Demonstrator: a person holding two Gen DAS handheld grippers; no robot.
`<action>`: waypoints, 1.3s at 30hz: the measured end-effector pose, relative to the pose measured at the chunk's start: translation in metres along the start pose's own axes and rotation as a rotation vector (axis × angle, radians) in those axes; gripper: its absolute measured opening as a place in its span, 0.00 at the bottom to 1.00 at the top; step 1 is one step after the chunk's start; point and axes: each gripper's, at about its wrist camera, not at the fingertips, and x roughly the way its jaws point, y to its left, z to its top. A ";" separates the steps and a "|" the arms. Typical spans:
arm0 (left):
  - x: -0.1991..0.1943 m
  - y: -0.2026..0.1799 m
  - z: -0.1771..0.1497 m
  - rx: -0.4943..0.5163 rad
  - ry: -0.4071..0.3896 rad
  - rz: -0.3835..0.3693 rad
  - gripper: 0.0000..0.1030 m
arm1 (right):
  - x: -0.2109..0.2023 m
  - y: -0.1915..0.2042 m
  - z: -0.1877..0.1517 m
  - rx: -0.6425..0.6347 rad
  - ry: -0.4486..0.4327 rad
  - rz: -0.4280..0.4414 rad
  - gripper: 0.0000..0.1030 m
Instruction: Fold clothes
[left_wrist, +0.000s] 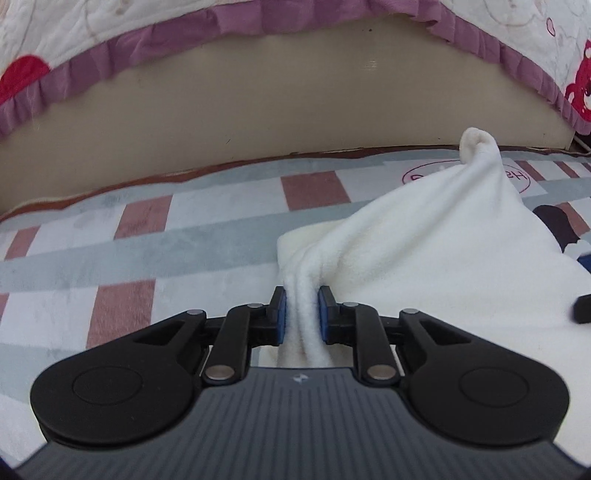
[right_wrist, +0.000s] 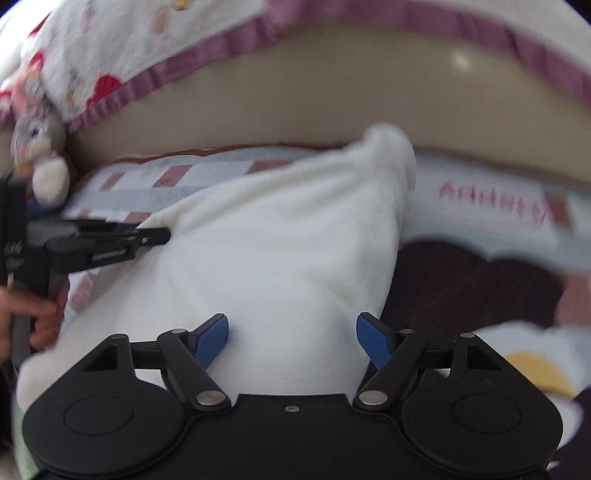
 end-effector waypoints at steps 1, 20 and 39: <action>0.001 0.004 -0.001 -0.019 0.001 -0.019 0.18 | -0.007 0.012 0.002 -0.063 -0.022 0.009 0.78; -0.057 0.052 0.000 -0.295 0.029 -0.135 0.68 | 0.021 0.125 -0.027 -0.283 0.206 0.567 0.75; -0.042 0.075 -0.077 -0.647 0.331 -0.342 0.75 | -0.009 -0.101 -0.061 0.528 0.131 0.235 0.80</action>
